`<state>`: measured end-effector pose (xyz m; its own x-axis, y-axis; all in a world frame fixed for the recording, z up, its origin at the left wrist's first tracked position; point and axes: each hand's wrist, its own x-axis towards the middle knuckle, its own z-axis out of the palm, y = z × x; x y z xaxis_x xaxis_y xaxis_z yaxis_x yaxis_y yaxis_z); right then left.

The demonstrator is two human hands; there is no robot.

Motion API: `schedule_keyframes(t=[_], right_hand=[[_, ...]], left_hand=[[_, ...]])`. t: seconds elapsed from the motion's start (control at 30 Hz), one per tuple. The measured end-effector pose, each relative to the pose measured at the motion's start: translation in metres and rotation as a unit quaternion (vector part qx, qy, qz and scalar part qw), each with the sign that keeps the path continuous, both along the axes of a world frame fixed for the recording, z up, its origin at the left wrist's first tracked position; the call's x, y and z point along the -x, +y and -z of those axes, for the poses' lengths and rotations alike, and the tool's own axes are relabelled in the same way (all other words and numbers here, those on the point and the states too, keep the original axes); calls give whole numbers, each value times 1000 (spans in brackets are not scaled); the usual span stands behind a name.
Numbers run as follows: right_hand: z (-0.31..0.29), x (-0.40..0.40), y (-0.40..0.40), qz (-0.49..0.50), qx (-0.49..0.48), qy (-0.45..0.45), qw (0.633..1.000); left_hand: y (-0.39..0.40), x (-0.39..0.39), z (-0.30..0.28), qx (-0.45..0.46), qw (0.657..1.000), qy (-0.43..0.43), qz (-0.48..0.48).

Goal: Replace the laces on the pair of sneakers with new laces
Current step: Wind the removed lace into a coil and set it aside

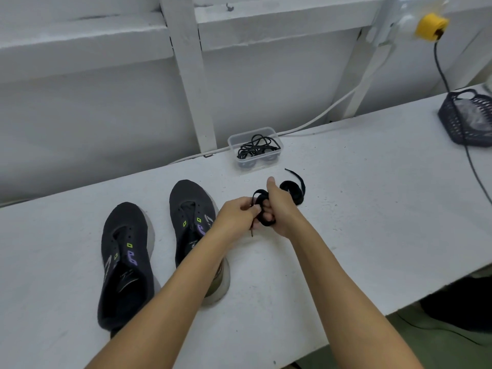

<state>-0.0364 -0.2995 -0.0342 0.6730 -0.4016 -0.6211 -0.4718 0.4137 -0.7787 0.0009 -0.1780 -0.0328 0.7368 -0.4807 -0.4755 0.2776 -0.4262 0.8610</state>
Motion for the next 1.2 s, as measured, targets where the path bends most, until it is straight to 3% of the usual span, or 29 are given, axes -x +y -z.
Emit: schedule_keyframes(t=[0.27, 0.43, 0.7, 0.8, 0.9, 1.0, 1.1, 1.2], right_hand=[[8, -4, 8, 32, 61, 30, 997], [14, -8, 12, 47, 91, 45, 994], [9, -4, 13, 26, 138, 47, 989], [6, -5, 5, 9, 136, 52, 989], [4, -2, -4, -7, 108, 41, 993], [3, 2, -7, -31, 34, -5, 999], [5, 16, -19, -40, -150, -121, 980], [9, 28, -28, -103, -174, -207, 957]], left_hand=[[-8, 8, -3, -90, 989, -118, -17], [-11, 13, -4, -111, 982, -148, -26], [-10, 13, -4, -106, 983, -149, -20], [-6, 6, -4, -67, 994, -86, 15], [-2, -2, -7, -10, 999, -11, 50], [-4, -9, -8, -8, 999, -38, 38], [-2, -19, -11, -5, 999, -37, 31], [-2, -26, -21, 33, 999, 23, 36]])
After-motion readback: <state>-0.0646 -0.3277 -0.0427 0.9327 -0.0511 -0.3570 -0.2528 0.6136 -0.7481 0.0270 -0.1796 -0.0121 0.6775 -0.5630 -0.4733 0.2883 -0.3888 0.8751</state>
